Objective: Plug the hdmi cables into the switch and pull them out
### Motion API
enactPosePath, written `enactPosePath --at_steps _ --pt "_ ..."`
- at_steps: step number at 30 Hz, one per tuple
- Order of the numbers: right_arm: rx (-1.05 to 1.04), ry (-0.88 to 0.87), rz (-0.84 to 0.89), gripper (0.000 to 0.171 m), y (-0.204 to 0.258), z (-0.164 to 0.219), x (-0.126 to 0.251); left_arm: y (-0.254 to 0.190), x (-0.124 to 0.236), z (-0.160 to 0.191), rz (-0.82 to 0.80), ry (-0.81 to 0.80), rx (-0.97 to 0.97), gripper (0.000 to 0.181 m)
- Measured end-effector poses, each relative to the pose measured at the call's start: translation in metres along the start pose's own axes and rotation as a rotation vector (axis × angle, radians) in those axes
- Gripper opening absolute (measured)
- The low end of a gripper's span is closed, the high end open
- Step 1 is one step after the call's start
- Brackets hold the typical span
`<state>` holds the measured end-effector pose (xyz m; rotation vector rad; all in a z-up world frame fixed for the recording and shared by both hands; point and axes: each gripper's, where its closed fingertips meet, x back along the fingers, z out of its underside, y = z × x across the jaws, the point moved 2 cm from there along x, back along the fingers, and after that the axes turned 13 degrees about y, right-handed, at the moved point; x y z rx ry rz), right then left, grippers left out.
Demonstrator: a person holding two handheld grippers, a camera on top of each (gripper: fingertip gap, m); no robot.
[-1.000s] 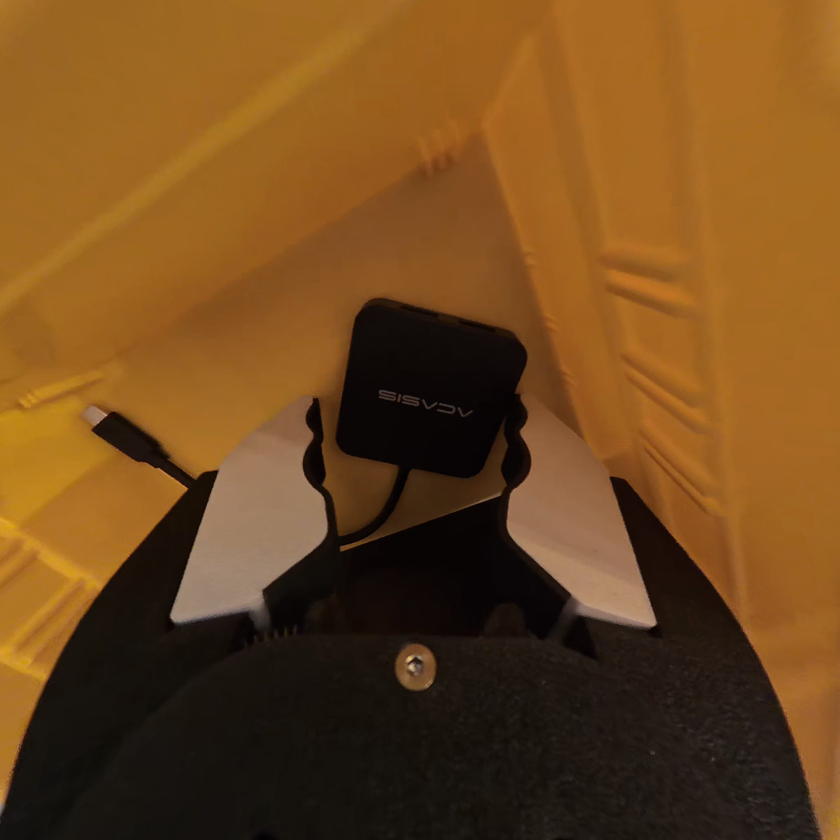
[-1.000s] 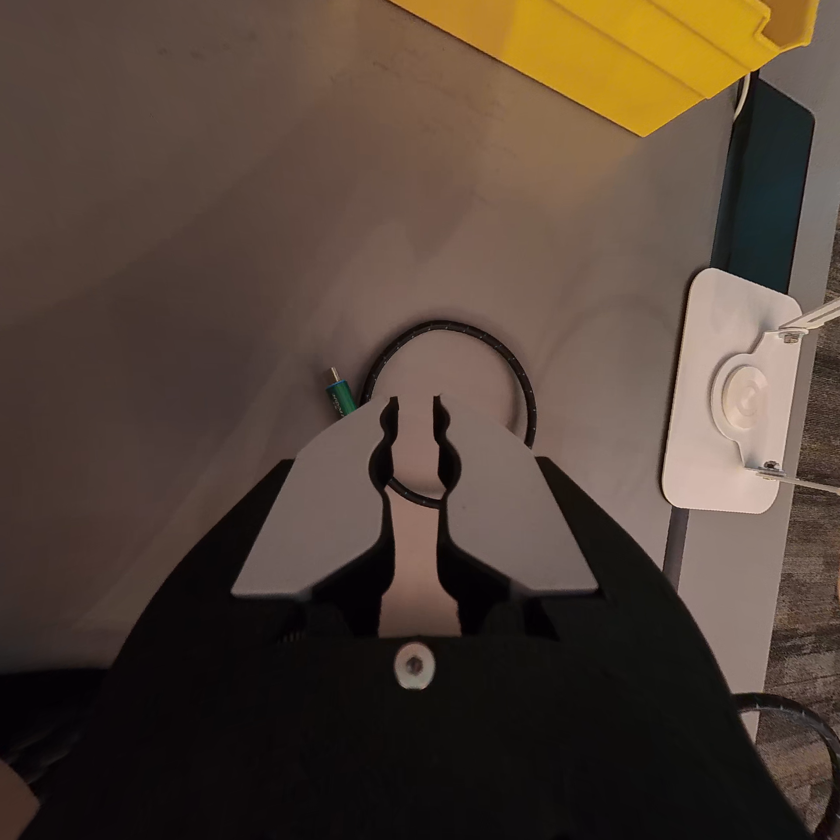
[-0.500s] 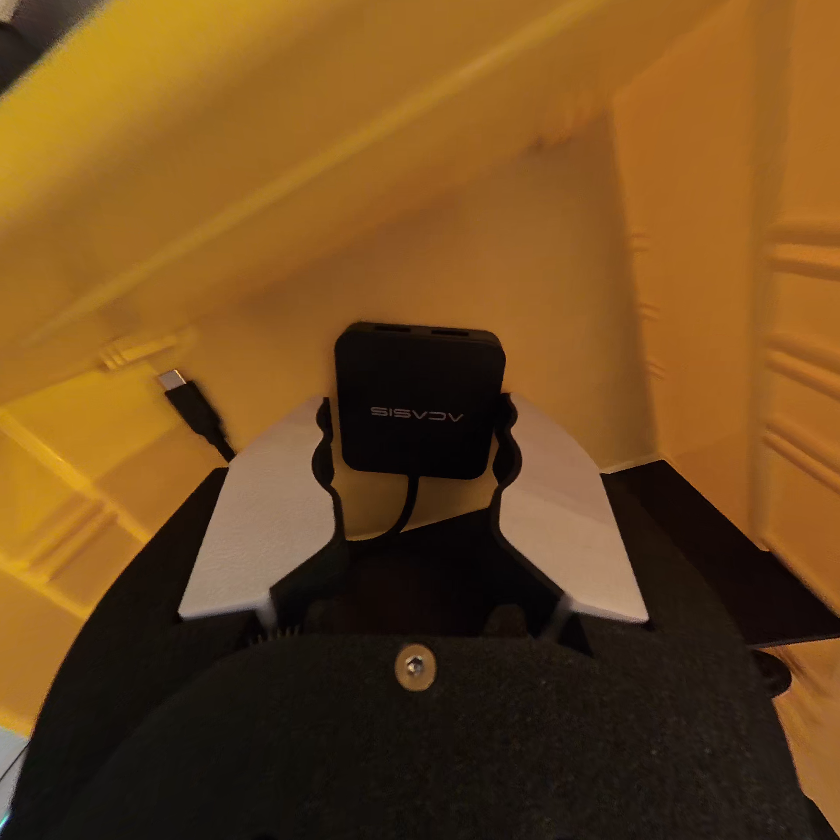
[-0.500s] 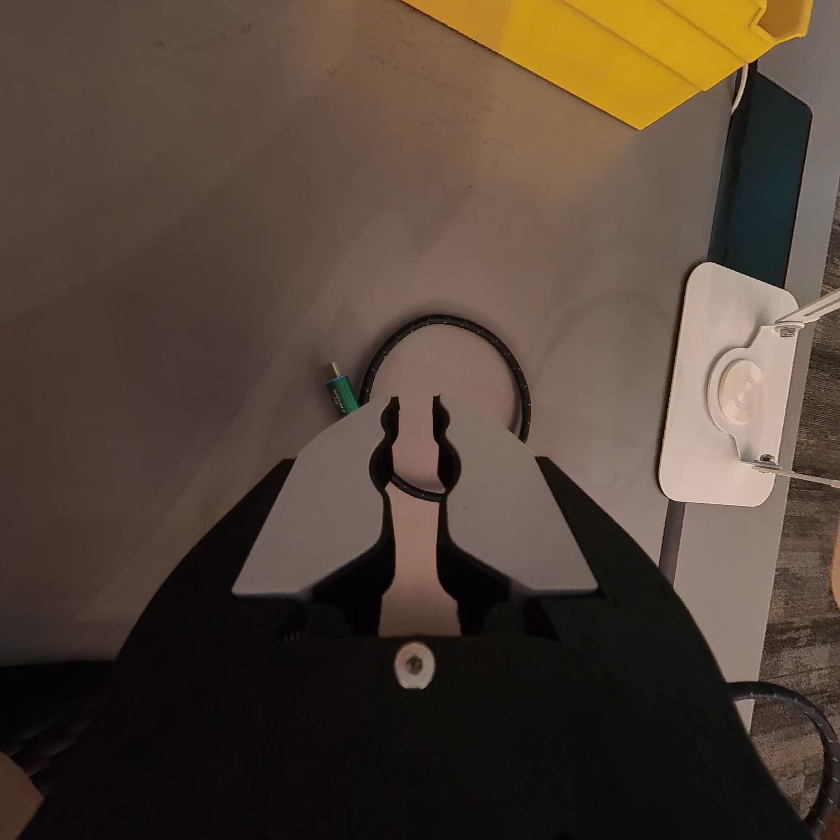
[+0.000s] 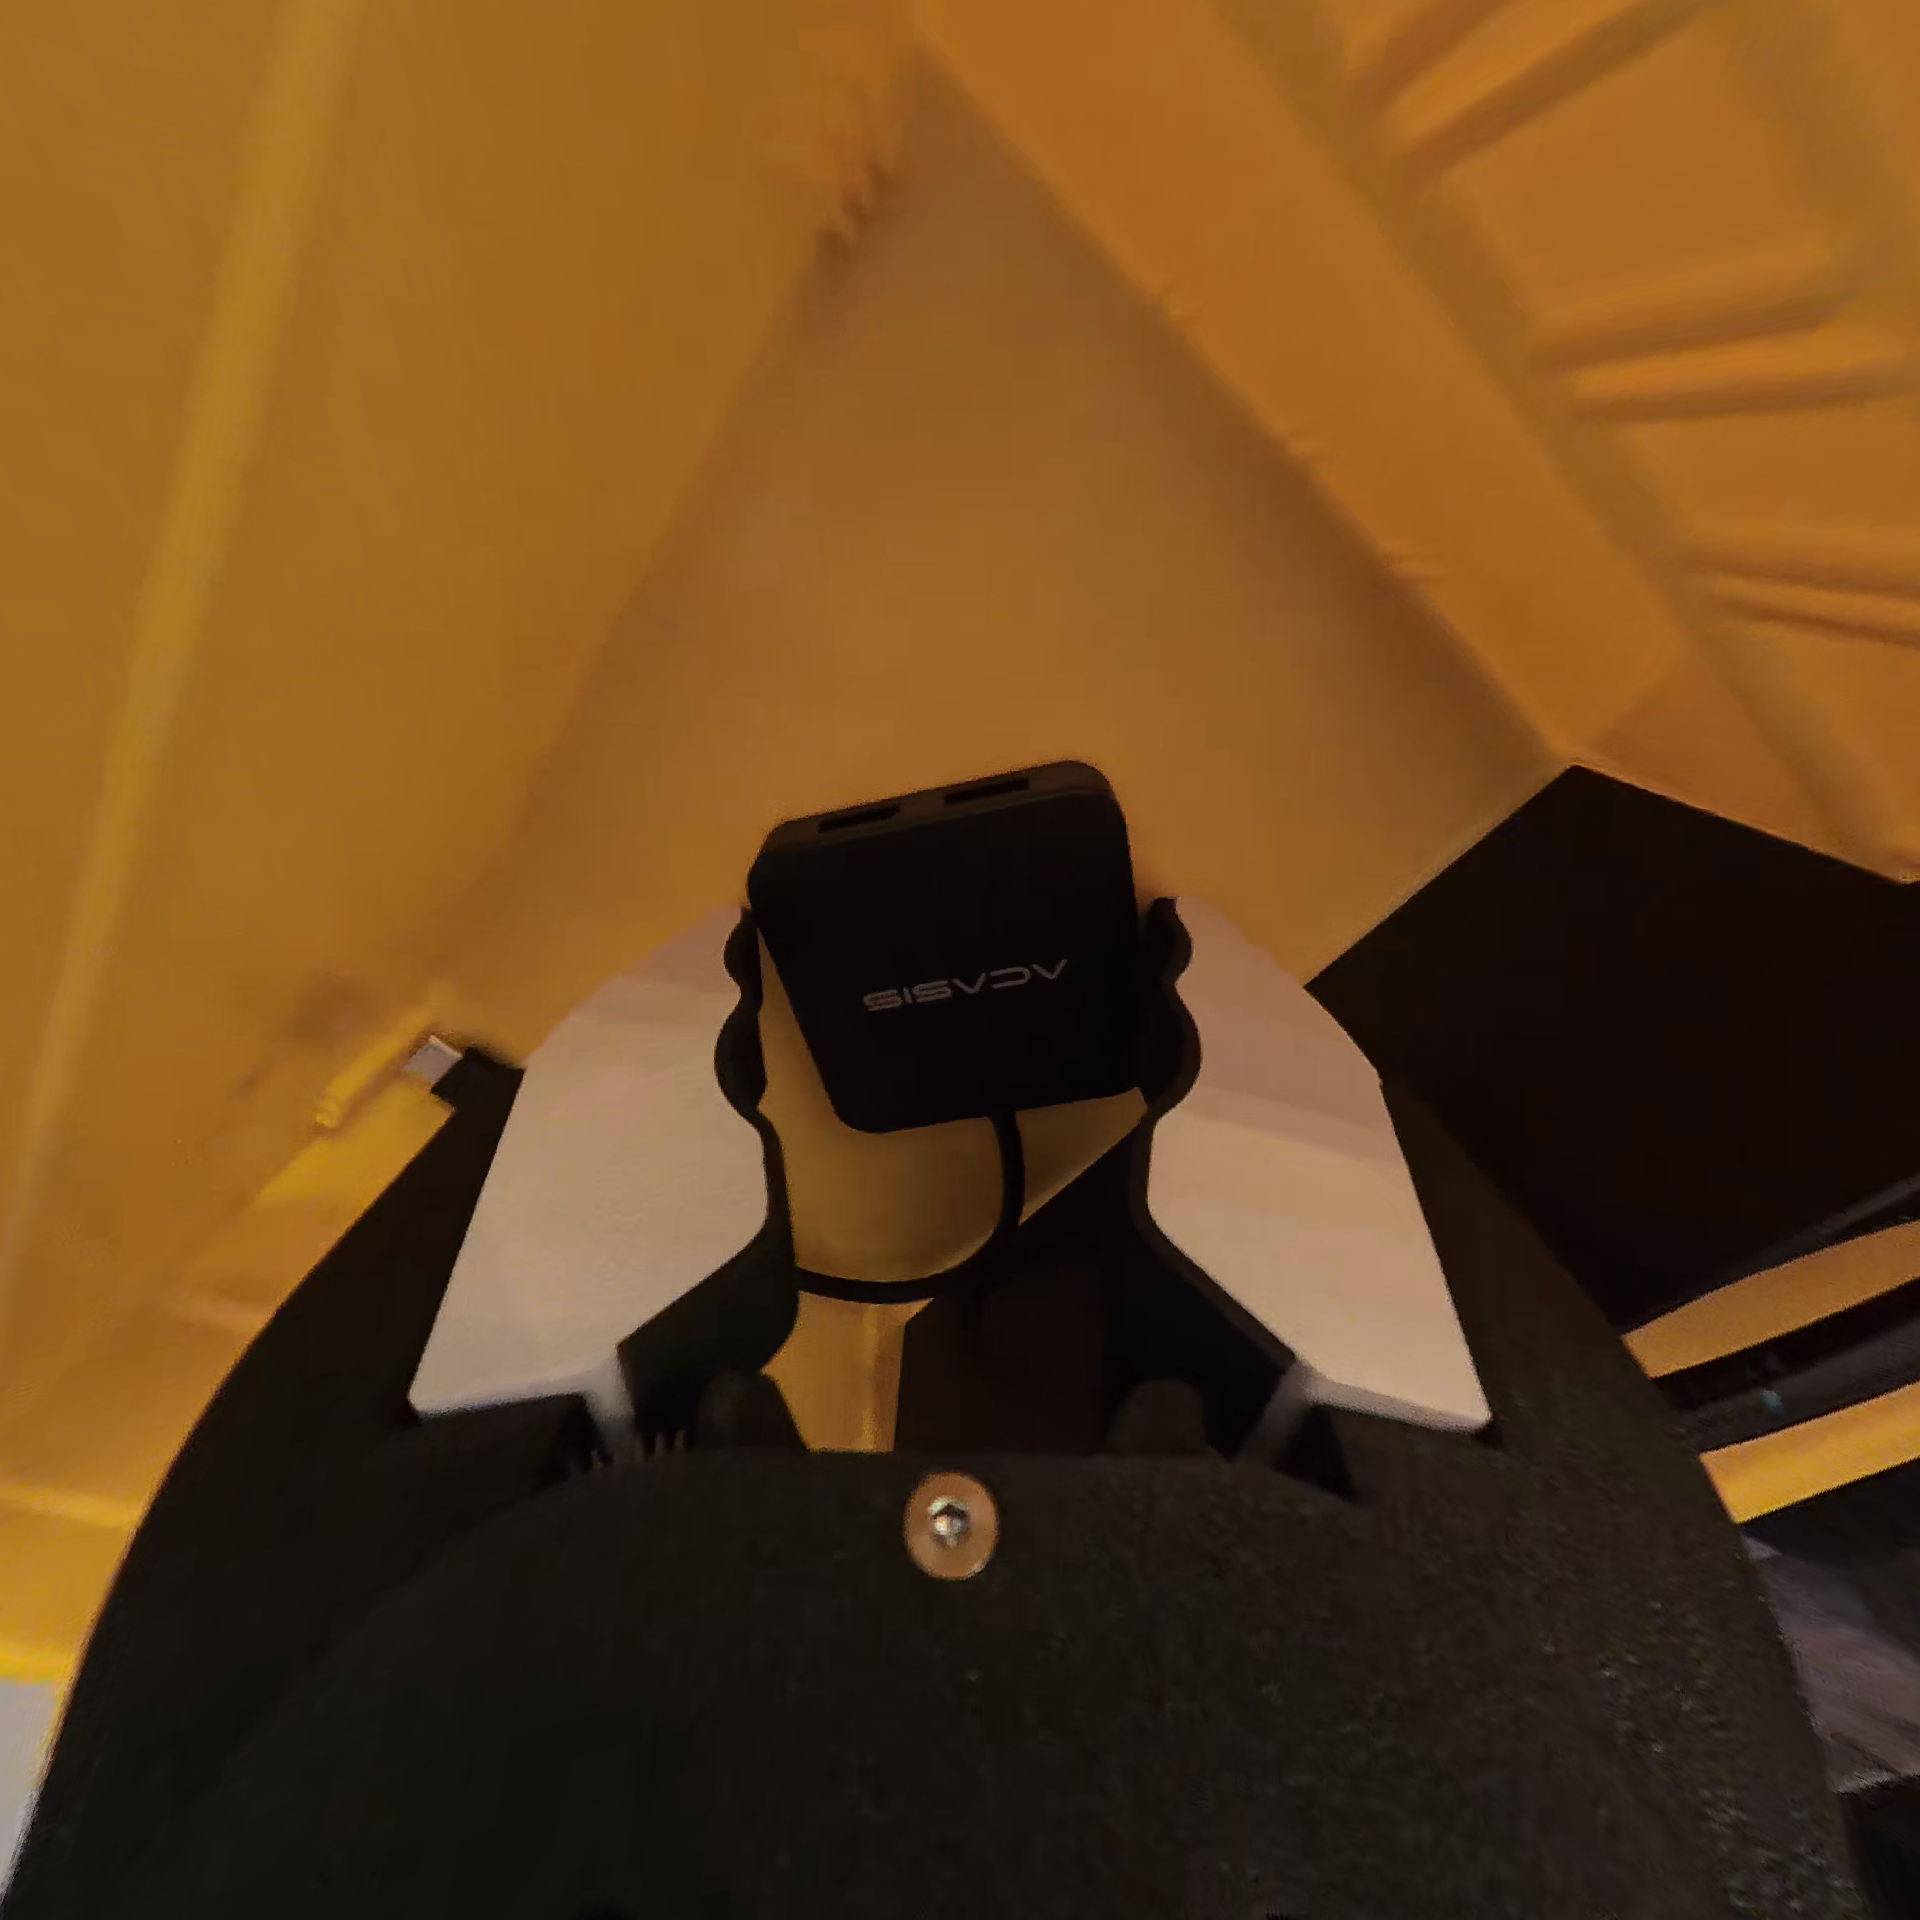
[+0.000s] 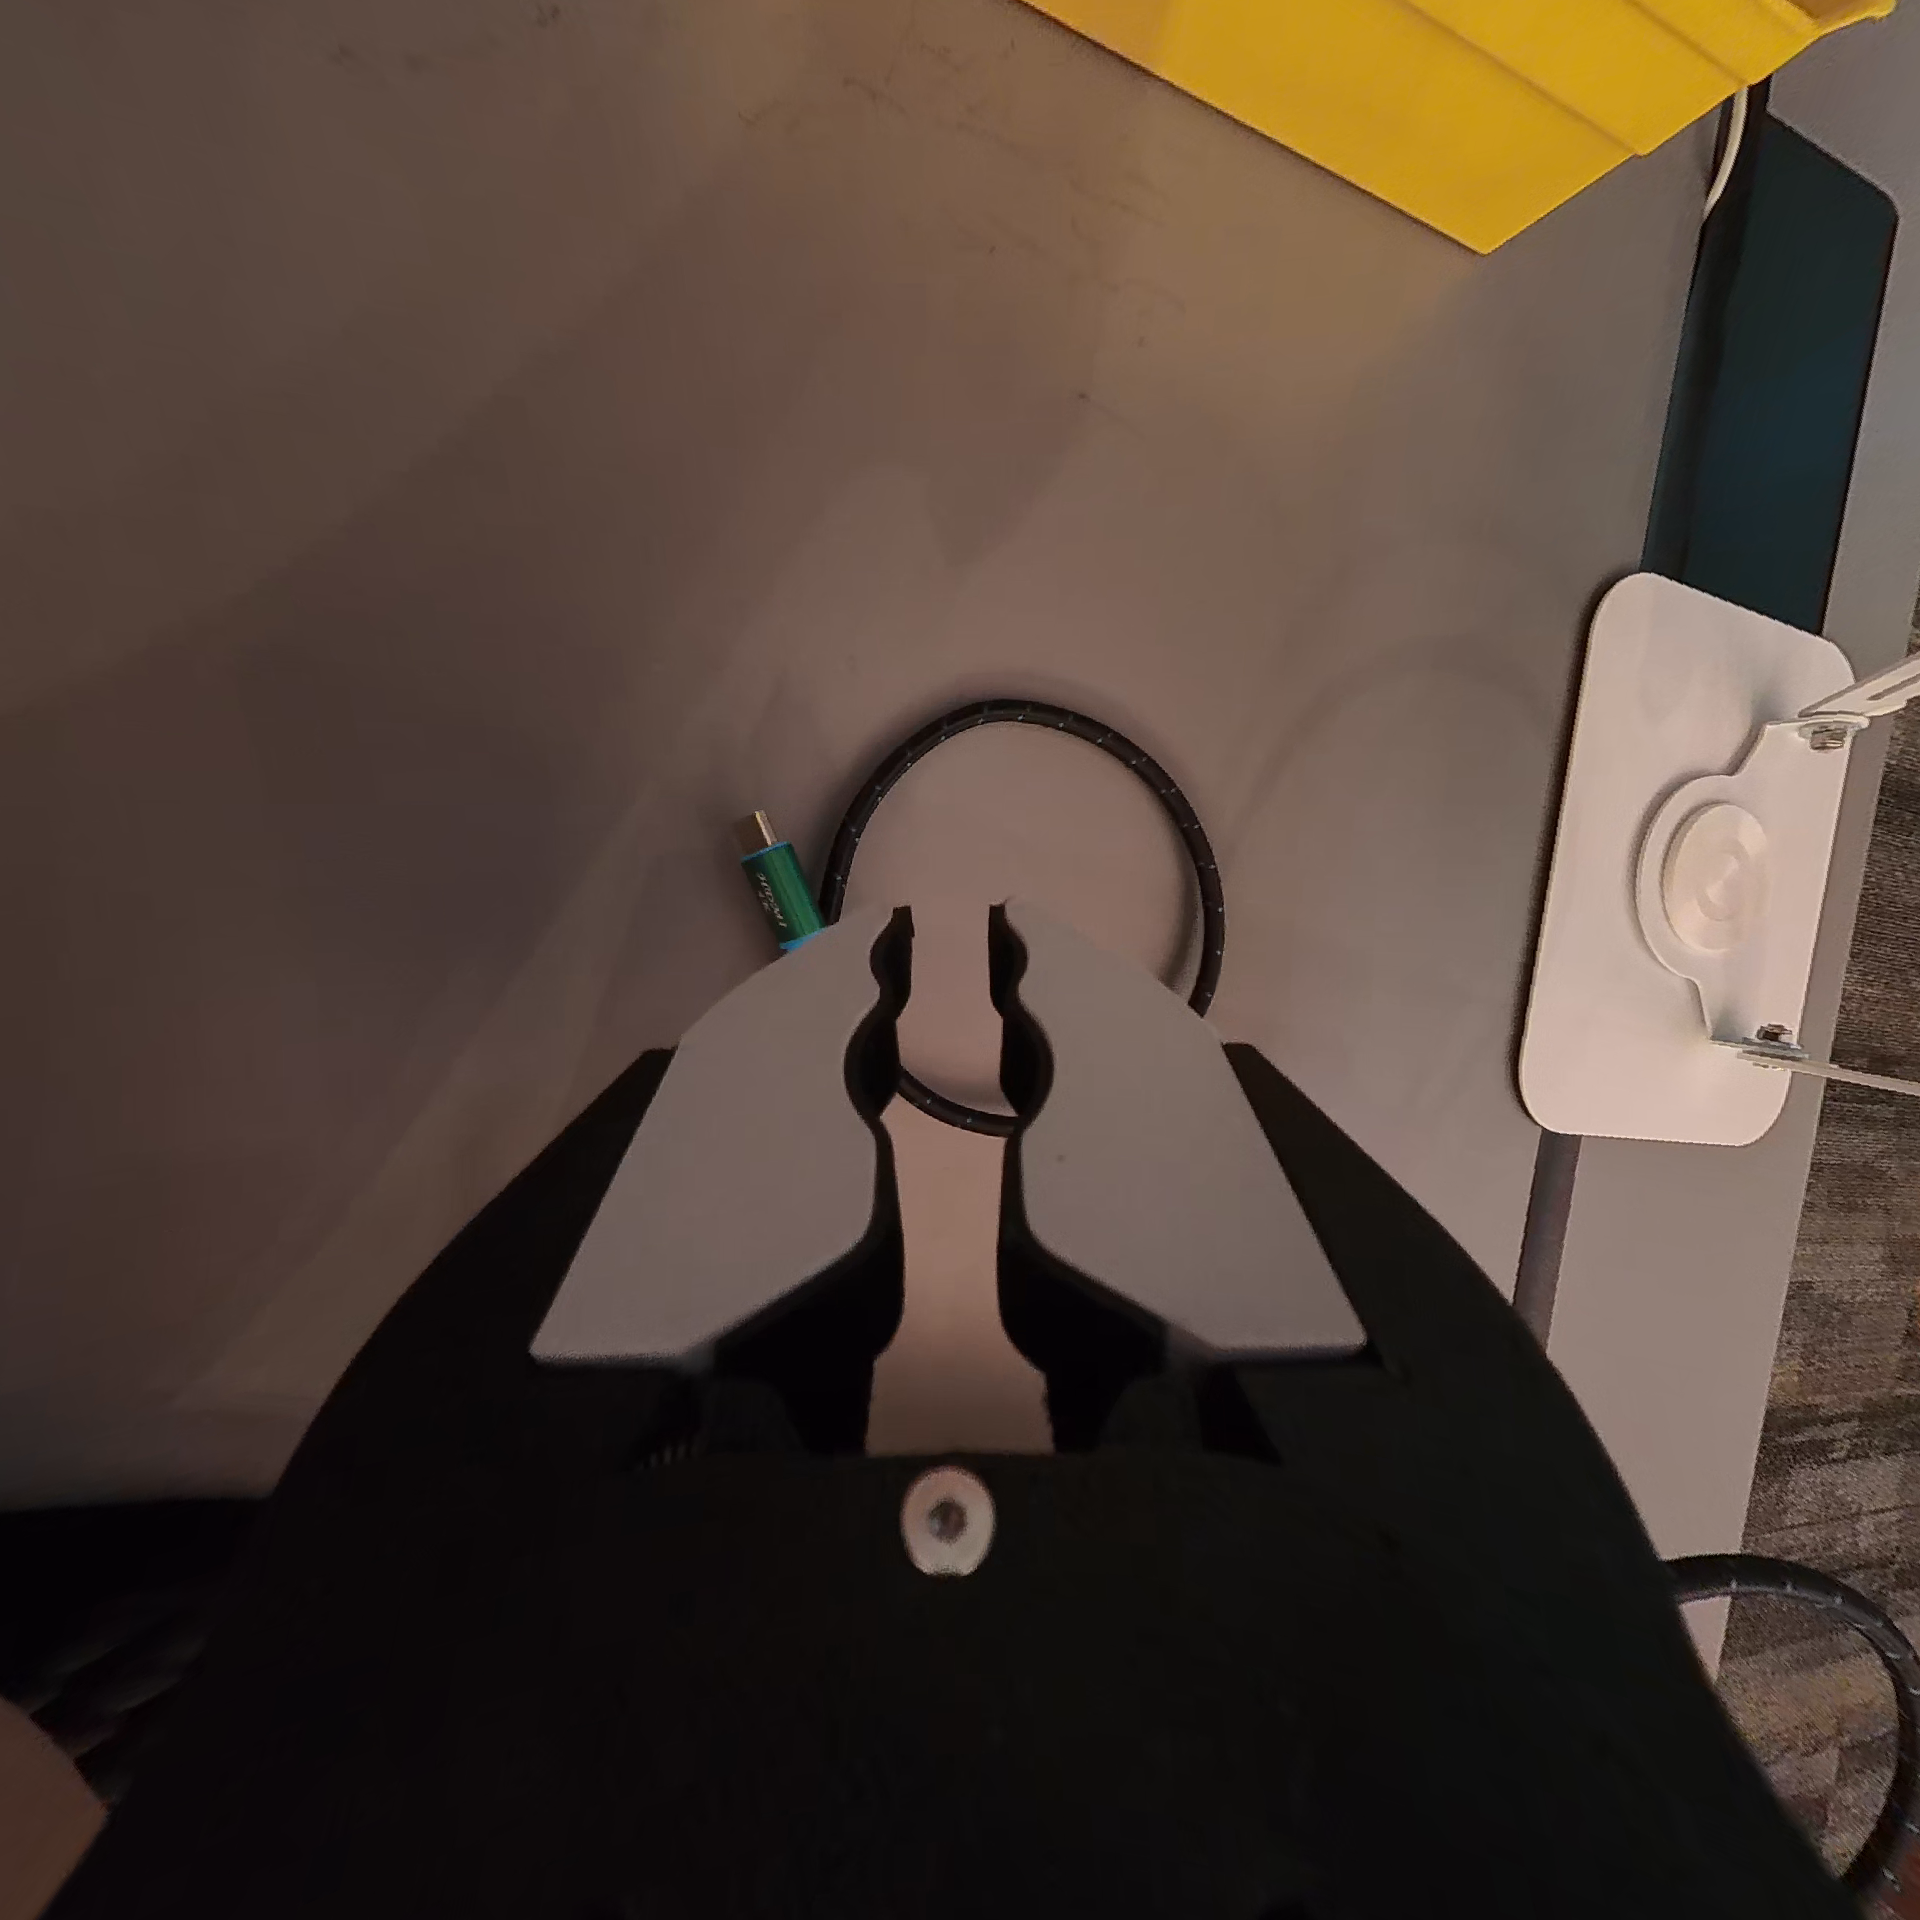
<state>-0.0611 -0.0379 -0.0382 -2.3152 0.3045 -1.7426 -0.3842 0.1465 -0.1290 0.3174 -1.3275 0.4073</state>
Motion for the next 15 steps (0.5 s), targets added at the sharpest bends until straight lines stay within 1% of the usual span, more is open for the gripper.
enactPosePath --at_steps 3,5,10,15 --pt "0.002 0.002 0.004 0.015 -0.0003 0.0002 0.0004 0.0009 0.0004 -0.0002 0.029 -0.024 0.037 0.070" --pt "0.001 0.001 0.007 0.015 -0.0008 0.0004 0.0007 -0.0014 -0.0007 0.0005 0.000 -0.016 0.010 0.070" --pt "0.001 0.003 0.011 0.014 -0.0004 0.0006 0.0015 -0.0031 -0.0004 0.0008 -0.009 0.014 0.025 0.069" --pt "0.010 -0.006 0.022 0.014 0.0004 -0.0009 0.0055 -0.0023 0.0043 -0.0008 -0.051 -0.033 0.025 0.069"
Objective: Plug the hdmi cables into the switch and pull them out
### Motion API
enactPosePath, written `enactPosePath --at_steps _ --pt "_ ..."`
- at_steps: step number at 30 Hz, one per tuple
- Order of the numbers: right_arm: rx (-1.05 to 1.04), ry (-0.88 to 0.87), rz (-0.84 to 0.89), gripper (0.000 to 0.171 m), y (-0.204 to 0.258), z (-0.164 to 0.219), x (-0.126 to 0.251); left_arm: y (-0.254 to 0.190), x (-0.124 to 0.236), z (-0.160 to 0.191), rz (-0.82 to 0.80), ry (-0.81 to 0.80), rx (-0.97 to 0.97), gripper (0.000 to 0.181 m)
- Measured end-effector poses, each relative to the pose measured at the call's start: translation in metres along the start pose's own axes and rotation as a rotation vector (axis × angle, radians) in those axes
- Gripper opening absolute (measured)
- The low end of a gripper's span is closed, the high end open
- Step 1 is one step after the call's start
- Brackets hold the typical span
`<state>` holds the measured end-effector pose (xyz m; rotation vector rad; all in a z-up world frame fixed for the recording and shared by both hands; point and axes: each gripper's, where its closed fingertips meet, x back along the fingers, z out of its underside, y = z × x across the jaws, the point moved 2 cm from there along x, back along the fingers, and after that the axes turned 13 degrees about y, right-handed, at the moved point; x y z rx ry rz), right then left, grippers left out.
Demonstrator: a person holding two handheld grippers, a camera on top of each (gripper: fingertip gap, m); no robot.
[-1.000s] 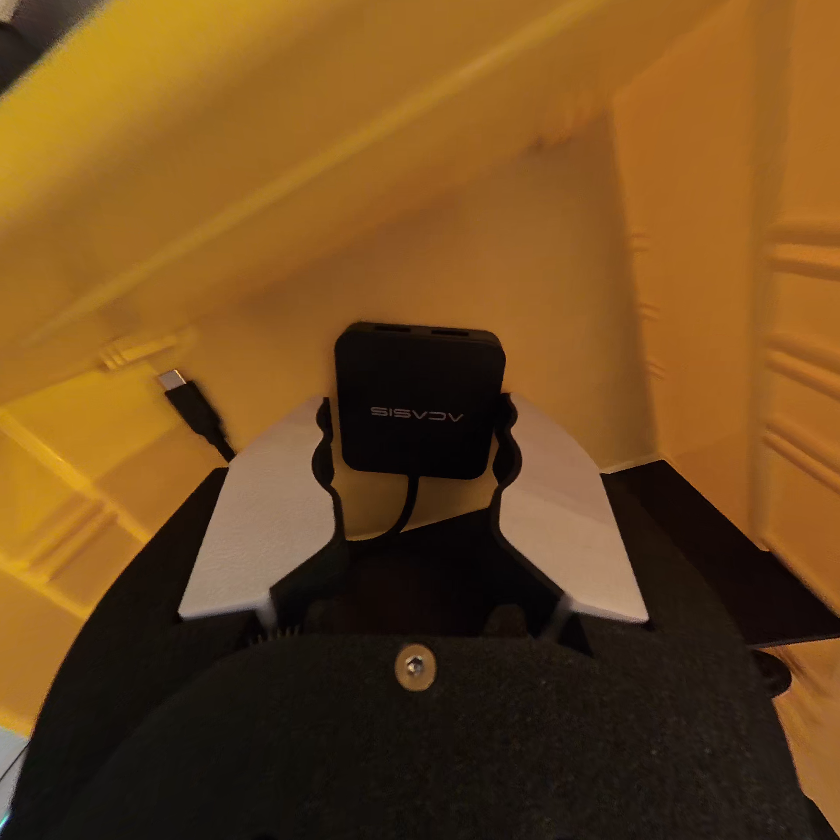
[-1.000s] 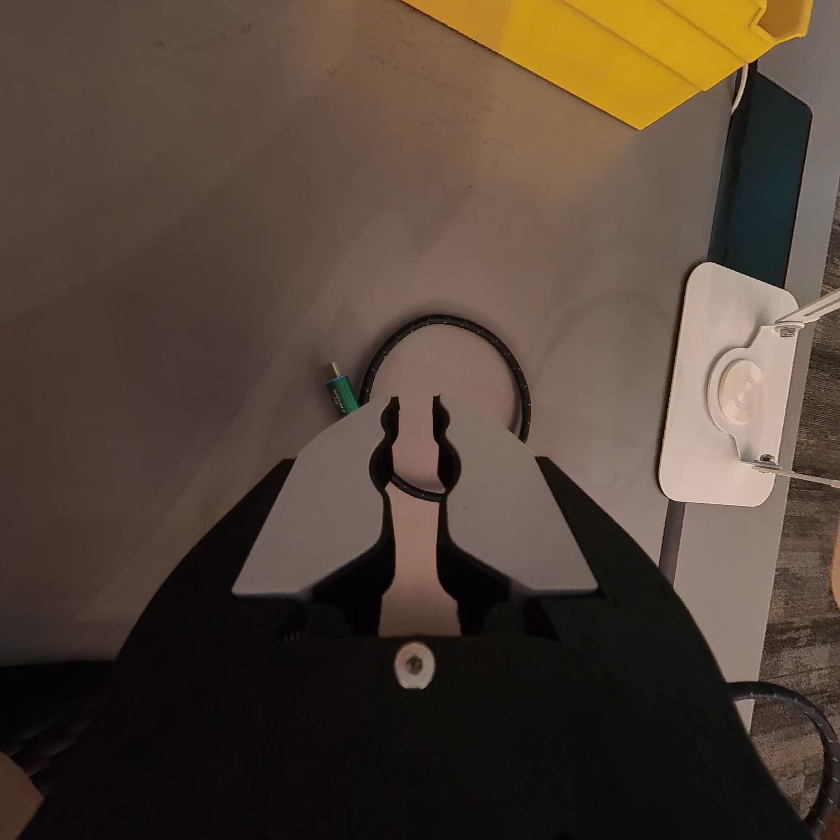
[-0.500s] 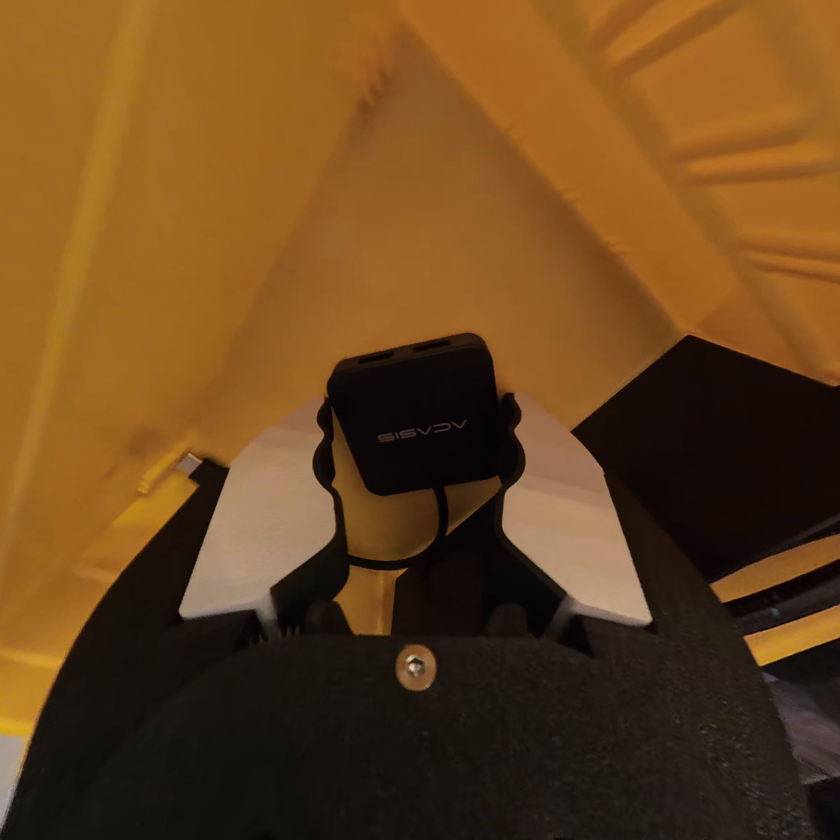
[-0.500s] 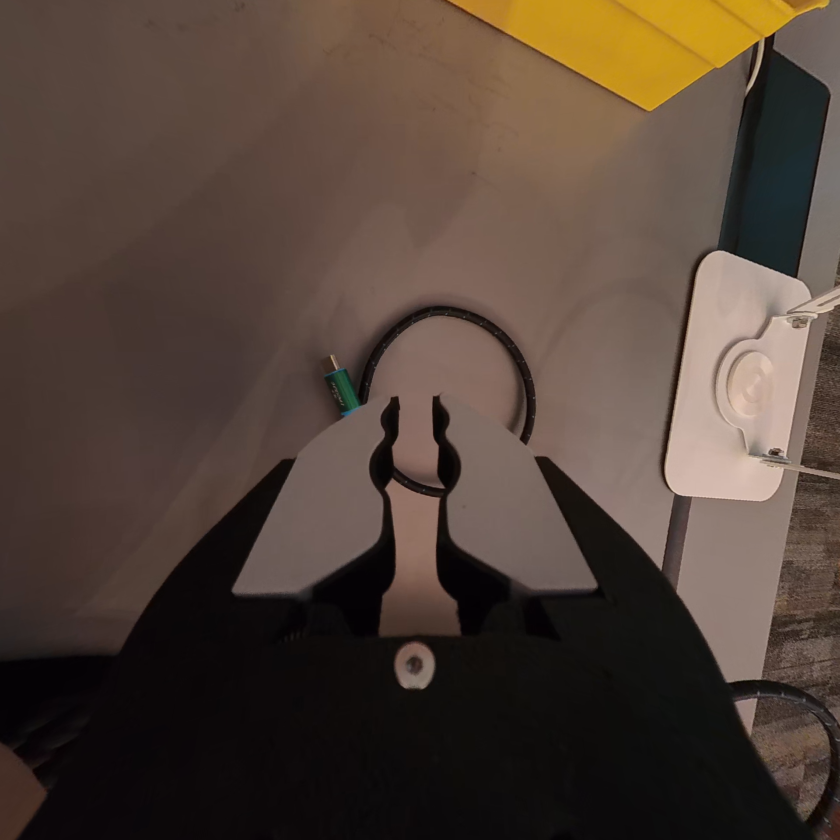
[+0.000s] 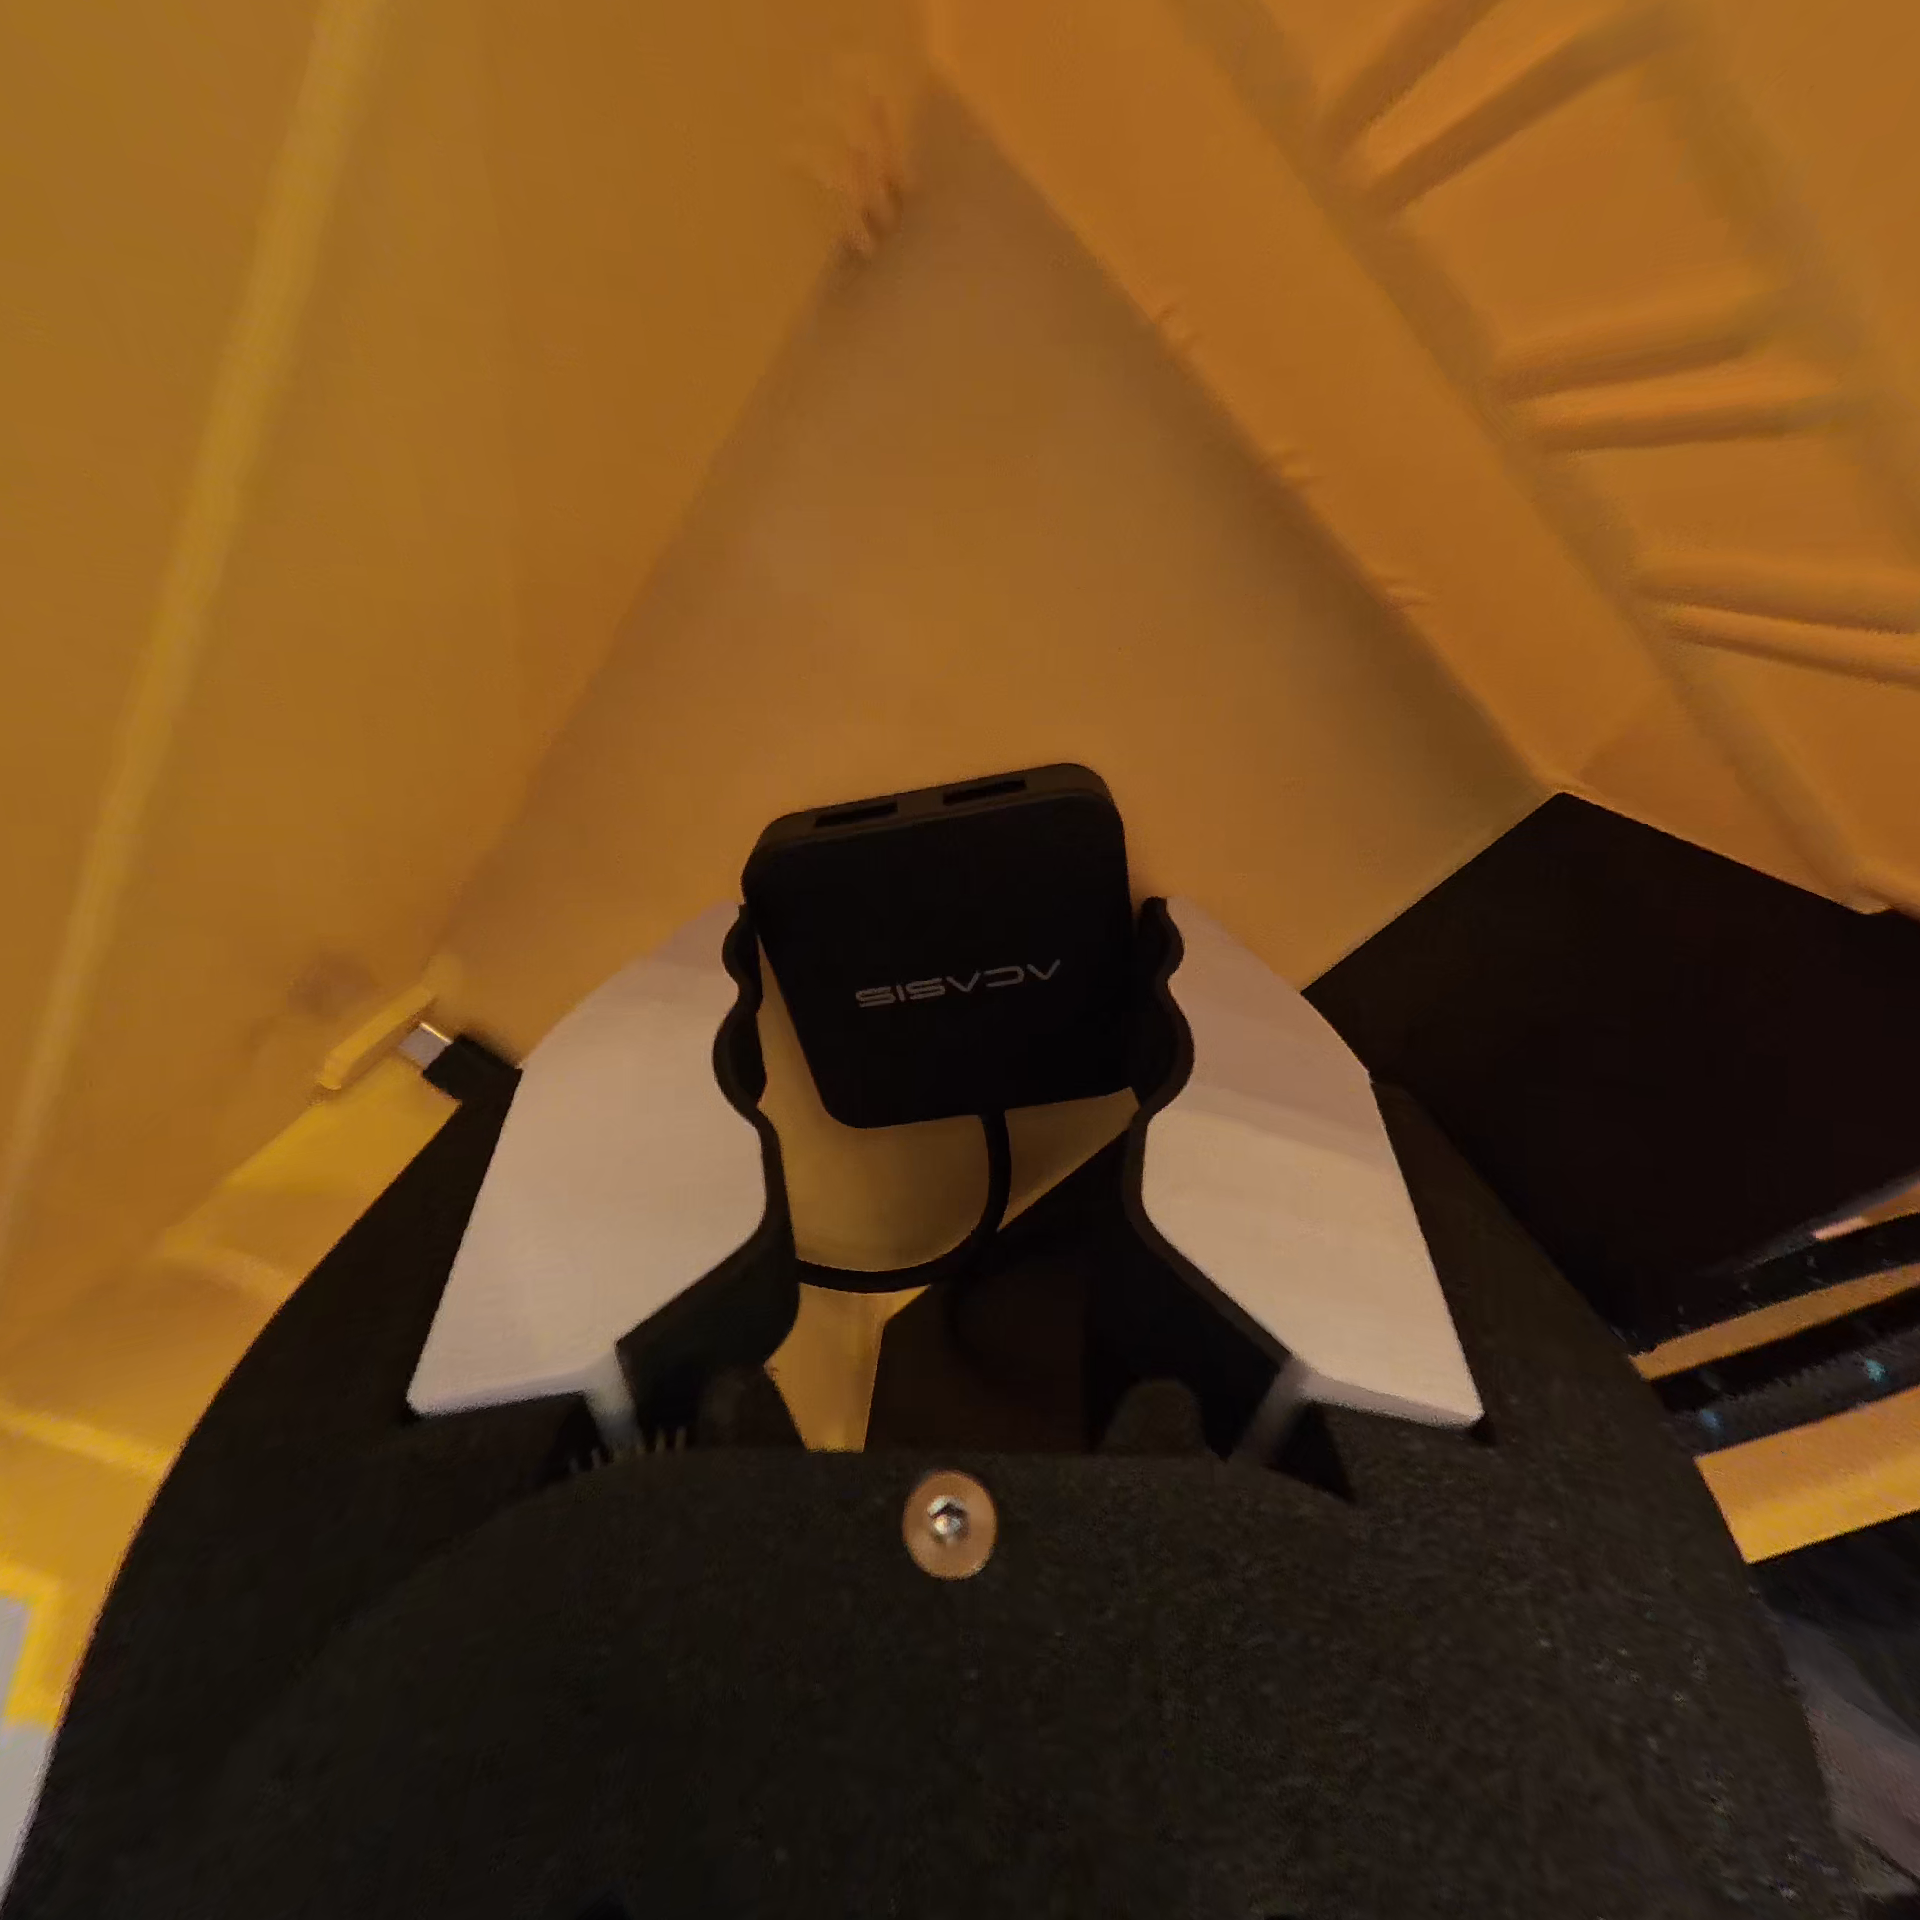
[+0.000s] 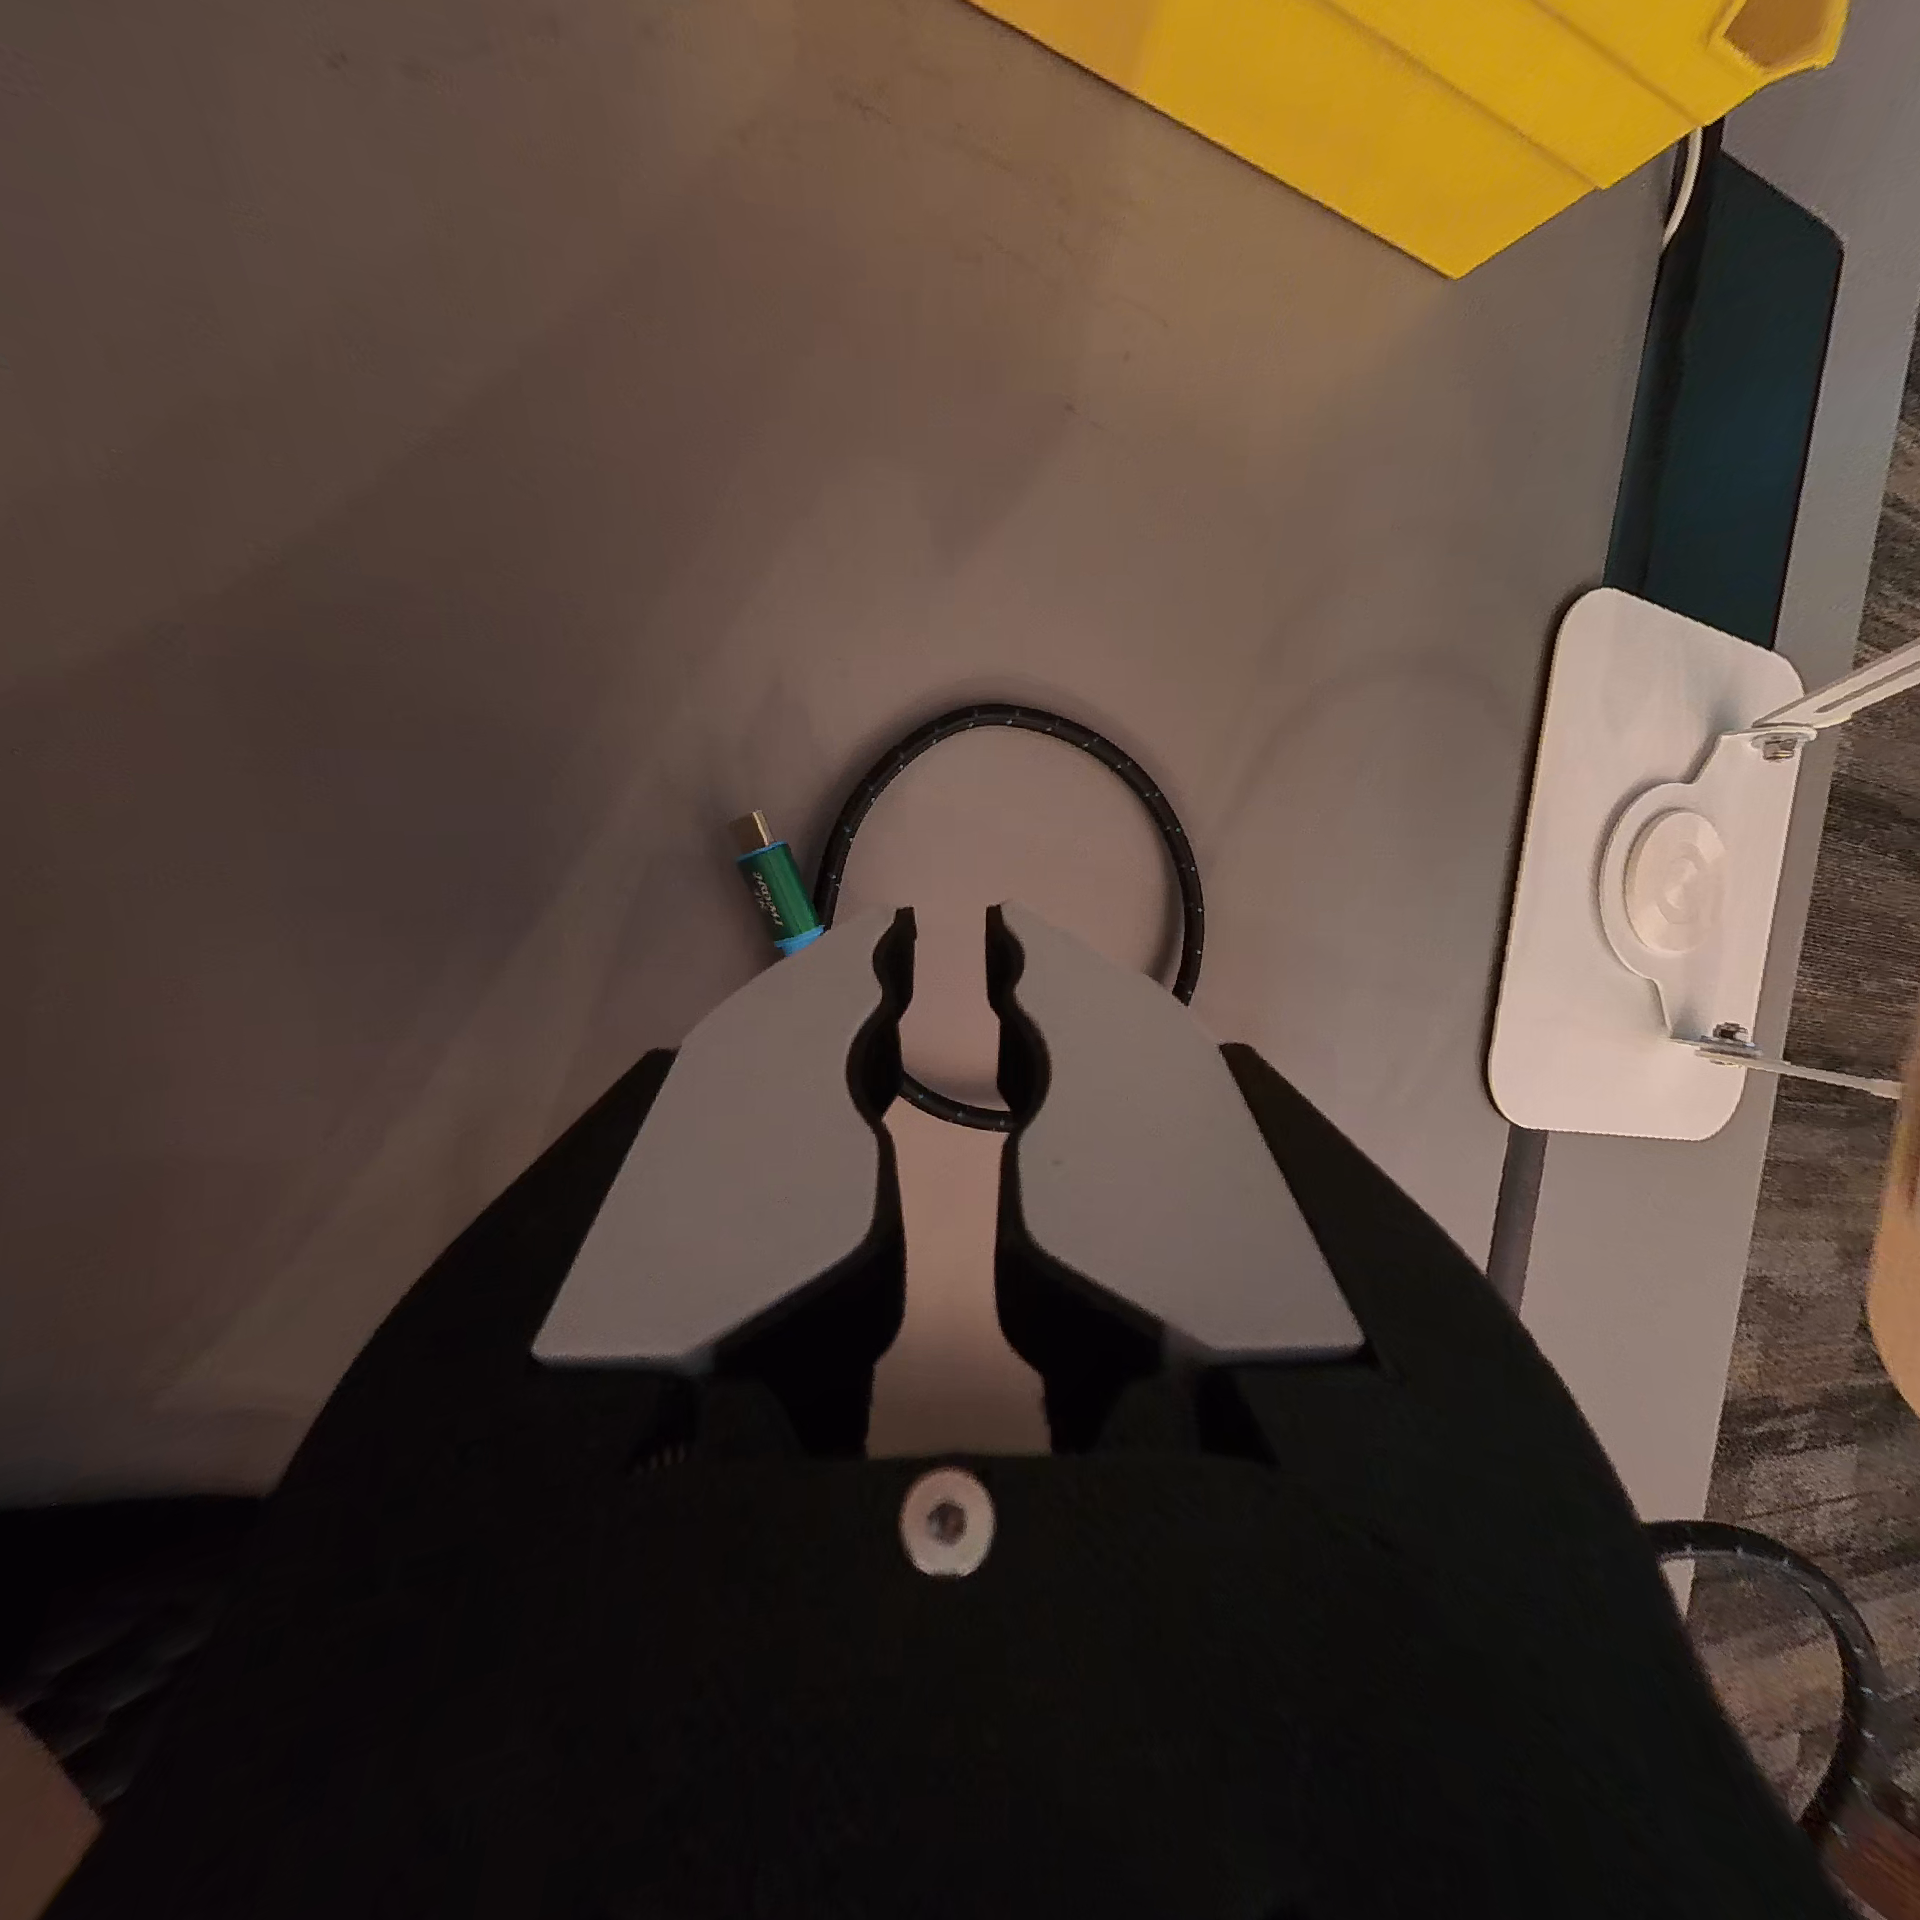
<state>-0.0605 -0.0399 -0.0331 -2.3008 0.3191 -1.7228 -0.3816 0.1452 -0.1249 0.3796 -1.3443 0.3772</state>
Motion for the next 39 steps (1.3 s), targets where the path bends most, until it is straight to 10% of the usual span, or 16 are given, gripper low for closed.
enactPosePath --at_steps 22,28,35,39 --pt "0.018 -0.260 0.261 0.020 -0.026 -0.040 0.028 -0.056 0.213 0.012 -0.045 -0.933 -0.061 0.068" --pt "0.088 -0.494 0.461 0.037 -0.024 -0.071 0.069 -0.156 0.259 -0.003 0.164 -0.911 -0.383 0.068" --pt "0.301 -0.587 0.702 0.076 0.009 -0.107 0.104 -0.277 0.231 -0.036 0.420 -0.707 -0.733 0.068" --pt "0.452 -0.447 0.539 0.045 0.038 -0.101 0.080 -0.328 0.212 -0.053 0.547 -0.654 -0.851 0.068"
